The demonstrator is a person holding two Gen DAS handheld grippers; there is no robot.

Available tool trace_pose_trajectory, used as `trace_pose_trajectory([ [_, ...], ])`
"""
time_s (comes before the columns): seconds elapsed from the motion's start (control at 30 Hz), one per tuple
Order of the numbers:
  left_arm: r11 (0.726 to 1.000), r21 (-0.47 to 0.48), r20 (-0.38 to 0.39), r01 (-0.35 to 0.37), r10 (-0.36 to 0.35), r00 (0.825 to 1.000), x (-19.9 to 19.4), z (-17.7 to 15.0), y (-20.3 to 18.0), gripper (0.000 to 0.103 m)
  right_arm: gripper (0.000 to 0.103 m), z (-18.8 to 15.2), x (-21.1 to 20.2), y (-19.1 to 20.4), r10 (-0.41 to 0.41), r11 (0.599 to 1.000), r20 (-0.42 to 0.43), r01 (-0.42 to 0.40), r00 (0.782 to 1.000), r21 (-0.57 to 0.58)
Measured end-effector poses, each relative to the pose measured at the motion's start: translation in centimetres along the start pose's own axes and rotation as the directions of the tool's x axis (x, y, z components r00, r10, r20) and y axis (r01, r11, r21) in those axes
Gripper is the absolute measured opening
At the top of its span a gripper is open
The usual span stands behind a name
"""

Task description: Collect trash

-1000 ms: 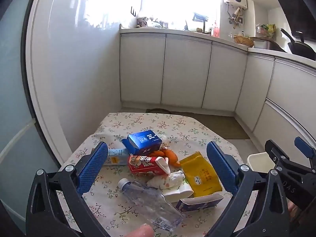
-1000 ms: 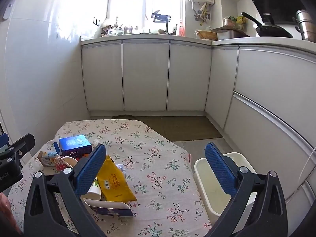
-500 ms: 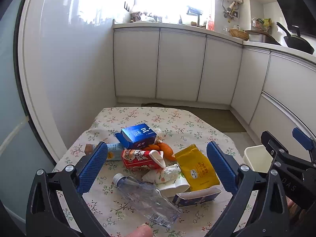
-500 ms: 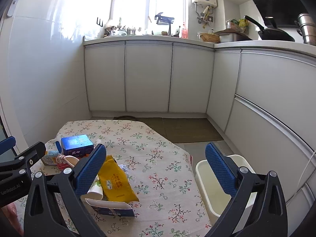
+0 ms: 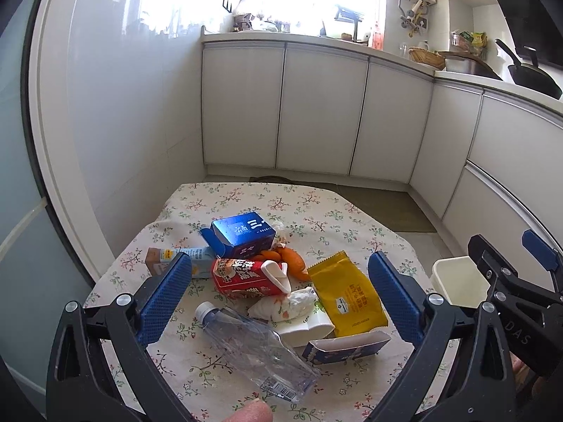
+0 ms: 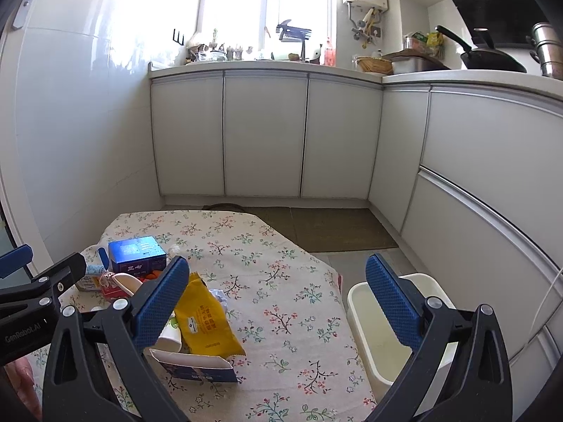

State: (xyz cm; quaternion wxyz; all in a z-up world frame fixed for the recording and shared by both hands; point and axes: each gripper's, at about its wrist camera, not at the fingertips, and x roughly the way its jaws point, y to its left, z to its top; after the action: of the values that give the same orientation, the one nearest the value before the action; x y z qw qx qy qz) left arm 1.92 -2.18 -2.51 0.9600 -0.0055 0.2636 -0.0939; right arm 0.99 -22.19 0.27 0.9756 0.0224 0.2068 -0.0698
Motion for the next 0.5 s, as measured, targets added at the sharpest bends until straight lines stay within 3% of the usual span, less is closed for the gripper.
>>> trace_pose_trajectory([
  [0.03,1.0,0.0,0.0,0.0,0.0,1.0,0.0,0.0,0.0,0.096,0.098,-1.7,-0.6,1.4,-0.017,1.0,0.006,0.017,1.0,0.014],
  [0.07,1.0,0.0,0.0,0.0,0.0,1.0,0.0,0.0,0.1,0.096,0.098,-0.9,-0.1,1.3,-0.015,1.0,0.005,0.015,1.0,0.011],
  [0.13,1.0,0.001,-0.001,0.0,0.0,1.0,0.1,-0.1,0.1,0.096,0.098,-5.9,-1.6,2.7,-0.043,0.998,0.021,0.042,0.999,0.04],
  [0.17,1.0,0.0,-0.002,0.0,0.0,1.0,0.1,-0.1,0.1,0.096,0.098,-5.4,-1.4,2.4,-0.042,0.998,0.022,0.041,0.999,0.037],
  [0.2,1.0,-0.001,-0.003,0.0,0.0,1.0,0.1,-0.1,0.1,0.096,0.098,-7.1,-1.5,2.8,-0.049,0.998,0.029,0.048,0.998,0.042],
  [0.33,1.0,-0.006,-0.005,-0.001,0.001,1.0,0.2,-0.2,0.3,0.096,0.098,-8.8,-2.6,3.4,-0.068,0.997,0.031,0.066,0.997,0.04],
  [0.5,1.0,-0.018,-0.017,-0.003,0.003,1.0,0.5,-0.3,0.4,0.096,0.098,-8.5,-4.3,3.6,-0.079,0.996,0.017,0.079,0.997,0.037],
])
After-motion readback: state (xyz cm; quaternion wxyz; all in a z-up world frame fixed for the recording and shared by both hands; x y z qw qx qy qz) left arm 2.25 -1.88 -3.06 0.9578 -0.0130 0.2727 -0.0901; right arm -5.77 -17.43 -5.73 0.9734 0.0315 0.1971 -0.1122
